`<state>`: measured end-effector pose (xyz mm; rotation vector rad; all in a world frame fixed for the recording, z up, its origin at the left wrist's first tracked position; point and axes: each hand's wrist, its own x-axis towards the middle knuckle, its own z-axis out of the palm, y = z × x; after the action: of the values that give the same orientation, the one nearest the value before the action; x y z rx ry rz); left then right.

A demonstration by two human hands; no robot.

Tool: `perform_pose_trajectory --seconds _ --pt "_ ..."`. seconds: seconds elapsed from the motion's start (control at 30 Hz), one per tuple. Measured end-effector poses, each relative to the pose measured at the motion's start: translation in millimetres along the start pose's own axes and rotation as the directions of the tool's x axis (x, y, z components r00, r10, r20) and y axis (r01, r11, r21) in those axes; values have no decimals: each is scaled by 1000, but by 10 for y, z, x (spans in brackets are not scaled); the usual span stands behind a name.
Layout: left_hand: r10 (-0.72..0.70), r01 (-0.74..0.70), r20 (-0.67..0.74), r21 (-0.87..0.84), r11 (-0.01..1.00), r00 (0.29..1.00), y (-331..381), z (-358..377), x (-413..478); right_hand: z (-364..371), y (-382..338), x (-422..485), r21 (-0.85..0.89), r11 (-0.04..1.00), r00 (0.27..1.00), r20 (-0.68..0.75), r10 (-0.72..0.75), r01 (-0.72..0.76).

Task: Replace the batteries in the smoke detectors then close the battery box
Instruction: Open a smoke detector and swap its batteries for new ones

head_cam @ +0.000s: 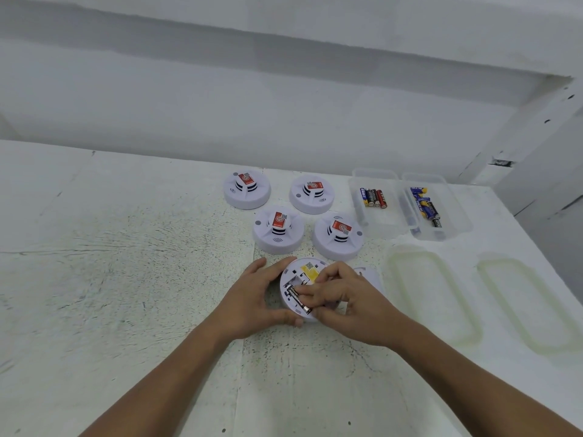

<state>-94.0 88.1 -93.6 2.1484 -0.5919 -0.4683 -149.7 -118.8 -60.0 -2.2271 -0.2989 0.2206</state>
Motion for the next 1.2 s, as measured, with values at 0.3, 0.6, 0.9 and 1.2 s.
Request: perform_pose_trajectory --seconds 0.3,0.6,0.9,1.2 --pt "47 -47 8 -29 998 999 -30 9 8 -16 -29 16 -72 997 1000 27 -12 14" --pt "66 -66 -14 -27 997 998 3 3 -6 -427 -207 281 146 978 980 158 124 -148" --pt "45 -47 -55 -35 998 997 -65 40 13 -1776 111 524 273 943 869 -400 290 -188" --pt "39 -41 -80 -27 999 996 -74 63 26 -2004 822 646 -225 677 707 -341 620 -701"
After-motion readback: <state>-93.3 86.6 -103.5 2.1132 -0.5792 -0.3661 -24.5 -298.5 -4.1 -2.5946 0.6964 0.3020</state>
